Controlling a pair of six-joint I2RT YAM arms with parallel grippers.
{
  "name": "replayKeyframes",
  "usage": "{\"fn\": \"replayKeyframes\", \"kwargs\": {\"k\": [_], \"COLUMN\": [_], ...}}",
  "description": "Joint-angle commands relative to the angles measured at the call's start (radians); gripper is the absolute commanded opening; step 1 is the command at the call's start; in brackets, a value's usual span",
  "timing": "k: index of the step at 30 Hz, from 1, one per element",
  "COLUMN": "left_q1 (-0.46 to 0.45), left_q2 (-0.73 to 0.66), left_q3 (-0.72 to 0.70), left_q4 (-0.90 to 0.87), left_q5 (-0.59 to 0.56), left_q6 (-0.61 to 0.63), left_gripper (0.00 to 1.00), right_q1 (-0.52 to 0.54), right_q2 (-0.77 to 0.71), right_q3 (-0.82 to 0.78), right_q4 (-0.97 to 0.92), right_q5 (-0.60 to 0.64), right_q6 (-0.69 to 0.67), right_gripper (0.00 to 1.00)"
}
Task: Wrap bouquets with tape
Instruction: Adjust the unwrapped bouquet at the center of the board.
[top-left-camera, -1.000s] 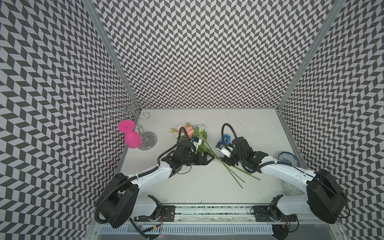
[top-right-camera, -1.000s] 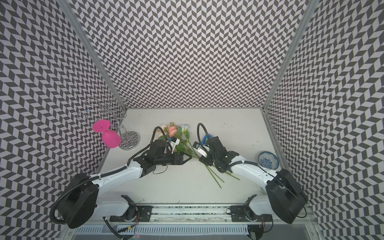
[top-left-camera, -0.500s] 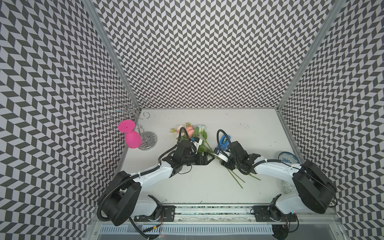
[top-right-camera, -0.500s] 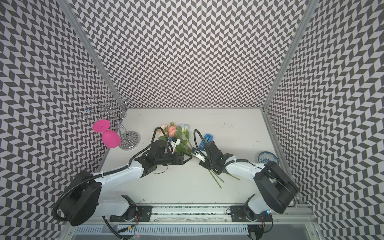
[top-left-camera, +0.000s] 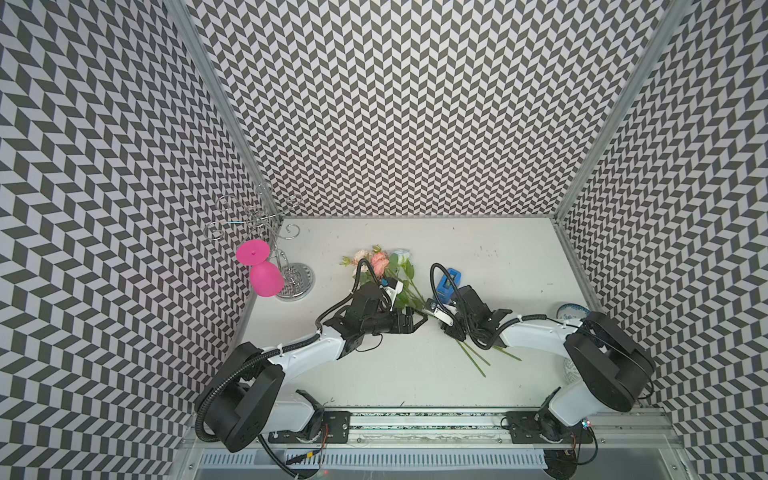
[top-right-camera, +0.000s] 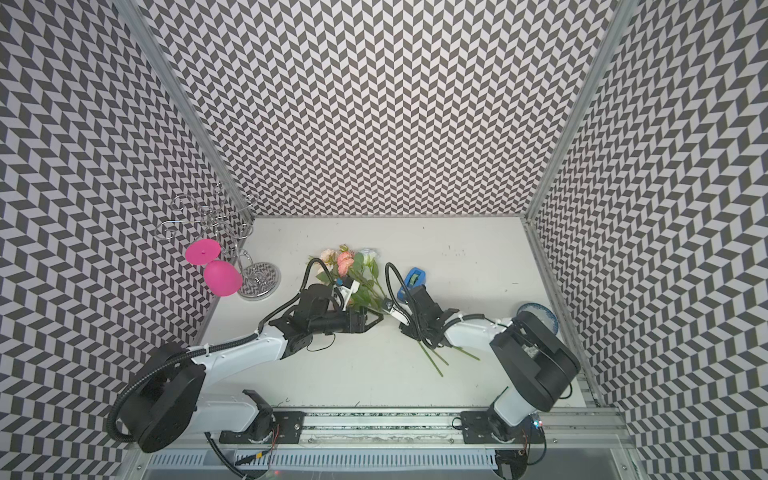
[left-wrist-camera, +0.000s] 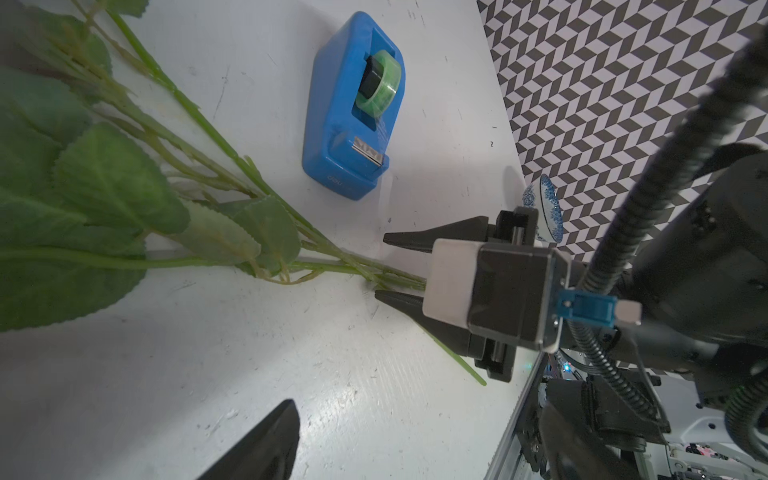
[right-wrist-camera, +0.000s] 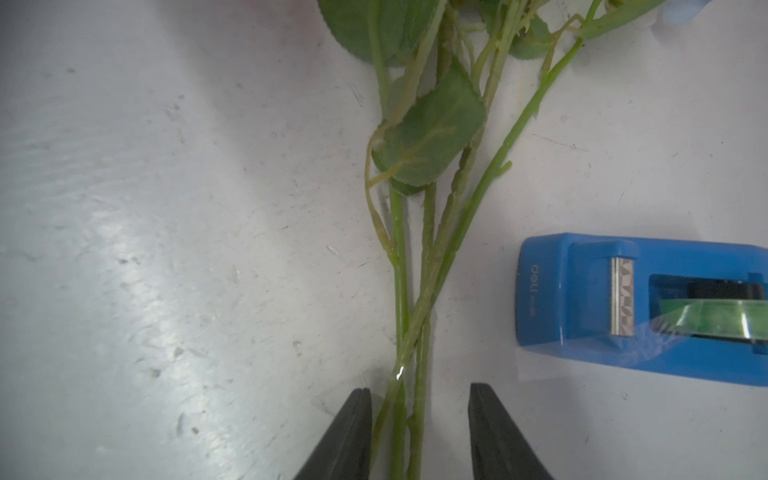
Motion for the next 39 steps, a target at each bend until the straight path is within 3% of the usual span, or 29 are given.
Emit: {"fn": "replayKeyframes", "kwargs": {"k": [1, 8, 17, 25, 39], "left_q1": [0.018, 0.036, 0.041, 0.071, 0.102], "left_q2": [-0.037, -0.038, -0.040, -0.073, -0.091], "left_q3": [-0.017, -0.034, -0.041, -0.063, -0.087], "left_q4": [0.045, 0.062, 0.066, 0.083, 0.084], "left_q5": [0.003, 0.029, 0.036, 0.039, 0.047], "left_q6": [-0.014, -0.016, -0.012, -0.031, -0.030], "left_gripper": [0.91, 0.90, 0.90, 0.89, 0.89], "right_q1": [0.006, 0.008, 0.018, 0.034, 0.035], "right_q2": [0.015, 0.037, -0.025, -0.110, 0.041], "right_q3": [0.009, 0.031, -0.006, -0.010, 0.041], "right_q4": [0.053, 0.047, 0.004, 0.000, 0.036], "right_q5": [0.009, 0.030, 0.049, 0.050, 0.064], "right_q6": [-0.022, -0.016, 0.011, 0.034, -0.020], "right_gripper": [0.39, 0.32, 0.39, 0.38, 0.33]}}
